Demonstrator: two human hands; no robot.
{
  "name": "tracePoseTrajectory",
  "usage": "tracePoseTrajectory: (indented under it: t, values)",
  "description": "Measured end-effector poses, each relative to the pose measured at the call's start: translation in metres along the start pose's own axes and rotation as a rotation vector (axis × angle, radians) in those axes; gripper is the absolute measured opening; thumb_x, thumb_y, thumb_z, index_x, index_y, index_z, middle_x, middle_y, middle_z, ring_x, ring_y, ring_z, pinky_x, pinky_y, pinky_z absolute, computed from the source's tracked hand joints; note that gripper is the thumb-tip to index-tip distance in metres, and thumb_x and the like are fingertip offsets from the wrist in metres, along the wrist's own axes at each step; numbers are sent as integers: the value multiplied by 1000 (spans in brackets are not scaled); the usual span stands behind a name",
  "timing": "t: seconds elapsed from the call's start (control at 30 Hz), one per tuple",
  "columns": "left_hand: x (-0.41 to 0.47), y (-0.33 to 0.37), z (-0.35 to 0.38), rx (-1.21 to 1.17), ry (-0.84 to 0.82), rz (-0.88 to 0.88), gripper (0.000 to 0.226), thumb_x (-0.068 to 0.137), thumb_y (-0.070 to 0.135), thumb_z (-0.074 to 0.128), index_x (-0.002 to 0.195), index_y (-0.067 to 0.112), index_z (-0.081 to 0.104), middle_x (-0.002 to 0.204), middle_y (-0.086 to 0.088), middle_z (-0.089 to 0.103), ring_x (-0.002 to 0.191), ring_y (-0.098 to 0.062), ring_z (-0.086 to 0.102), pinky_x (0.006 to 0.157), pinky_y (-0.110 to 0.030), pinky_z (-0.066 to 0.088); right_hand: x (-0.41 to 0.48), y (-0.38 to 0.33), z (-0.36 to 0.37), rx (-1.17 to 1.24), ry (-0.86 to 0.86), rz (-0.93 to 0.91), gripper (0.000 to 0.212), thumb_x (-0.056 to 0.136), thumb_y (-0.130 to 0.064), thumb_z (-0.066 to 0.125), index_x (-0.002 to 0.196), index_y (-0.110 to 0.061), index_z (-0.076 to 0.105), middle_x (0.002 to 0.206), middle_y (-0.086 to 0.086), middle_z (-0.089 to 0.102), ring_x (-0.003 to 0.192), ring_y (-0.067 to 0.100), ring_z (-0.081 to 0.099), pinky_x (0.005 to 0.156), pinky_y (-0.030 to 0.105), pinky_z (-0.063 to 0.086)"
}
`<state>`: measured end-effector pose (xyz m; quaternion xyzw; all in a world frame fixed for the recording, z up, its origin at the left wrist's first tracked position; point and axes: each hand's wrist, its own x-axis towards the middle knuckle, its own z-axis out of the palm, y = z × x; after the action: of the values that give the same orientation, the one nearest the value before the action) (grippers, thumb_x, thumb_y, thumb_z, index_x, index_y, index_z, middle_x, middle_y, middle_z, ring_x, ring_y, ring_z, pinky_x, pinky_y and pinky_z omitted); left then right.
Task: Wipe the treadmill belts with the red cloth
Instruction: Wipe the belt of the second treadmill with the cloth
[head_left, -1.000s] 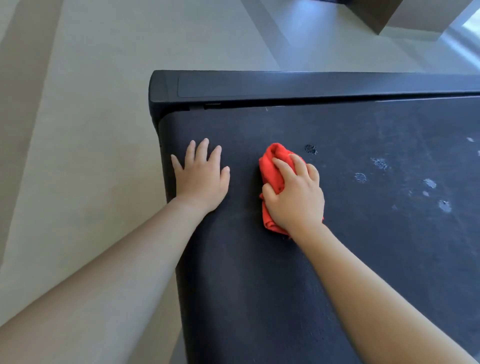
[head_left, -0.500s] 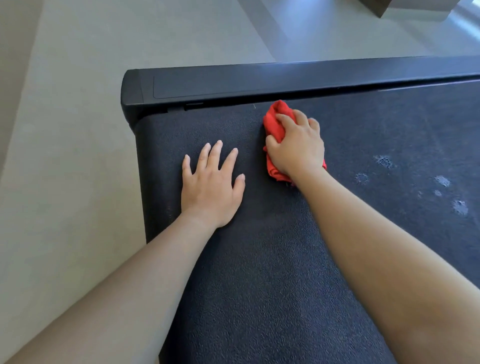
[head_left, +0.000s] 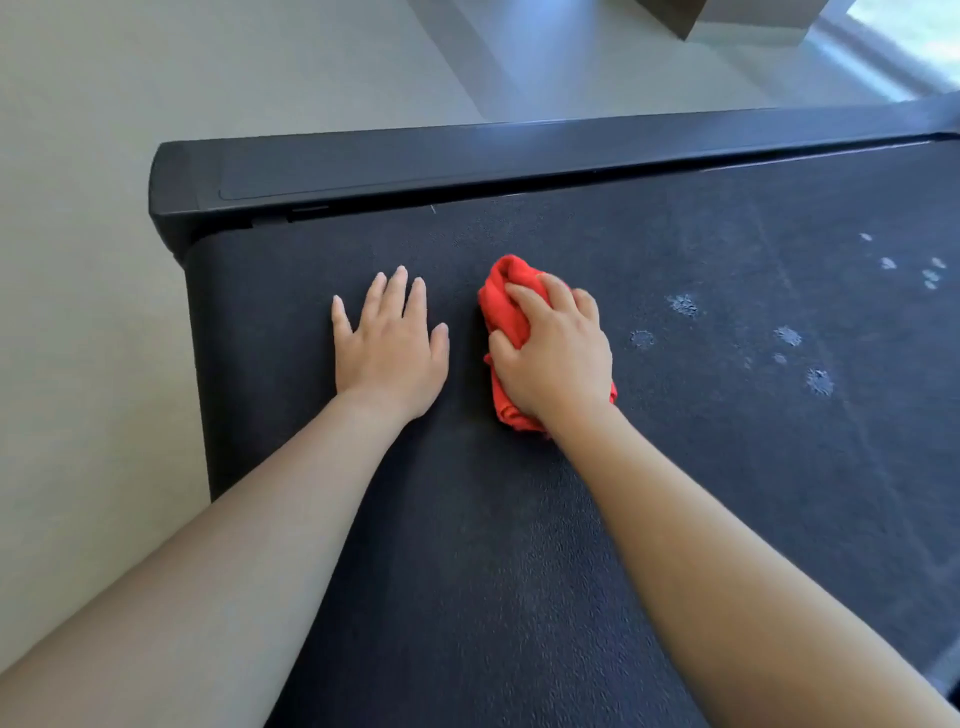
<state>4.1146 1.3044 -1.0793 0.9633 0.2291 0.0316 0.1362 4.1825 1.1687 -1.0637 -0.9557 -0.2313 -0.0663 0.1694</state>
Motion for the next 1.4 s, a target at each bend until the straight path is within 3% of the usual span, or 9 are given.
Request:
tracePoseTrajectory:
  t: [0.33, 0.67, 1.0, 1.13, 1.4]
  values:
    - [6, -1, 10, 31, 43, -7, 58, 97, 43, 25, 150, 21, 16, 159, 3, 7, 146, -14, 2, 116, -49, 1, 87, 10, 11, -36, -63, 13, 52, 86, -41, 47, 136, -30, 44, 146, -3, 36, 130, 28, 30, 97, 44, 40]
    - [-8, 6, 2, 2, 38, -18, 55, 97, 38, 29, 148, 17, 26, 158, -2, 14, 146, -22, 8, 116, -51, 4, -71, 33, -24, -36, -13, 81, 54, 82, -39, 53, 135, -30, 45, 149, -6, 32, 130, 26, 28, 87, 40, 41]
    - [-48, 33, 12, 62, -29, 57, 63, 96, 47, 28, 150, 17, 15, 159, -6, 4, 146, -26, -2, 116, -50, 2, -1, 77, -35, -74, -61, 199, 49, 86, -39, 47, 134, -26, 46, 147, -2, 33, 129, 28, 29, 93, 43, 40]
    - [-49, 36, 9, 65, -39, 79, 63, 96, 44, 30, 149, 14, 17, 159, -7, 5, 146, -25, -1, 114, -55, 2, -44, 72, -44, -68, -70, 168, 51, 85, -40, 49, 134, -28, 45, 148, -4, 32, 129, 28, 29, 90, 42, 43]
    - [-42, 79, 18, 0, -95, 310, 54, 98, 40, 31, 148, 21, 23, 158, 3, 13, 146, -14, 6, 111, -62, 2, -141, 80, -60, -68, -9, 184, 58, 81, -39, 58, 137, -34, 45, 149, -10, 33, 132, 22, 27, 88, 36, 42]
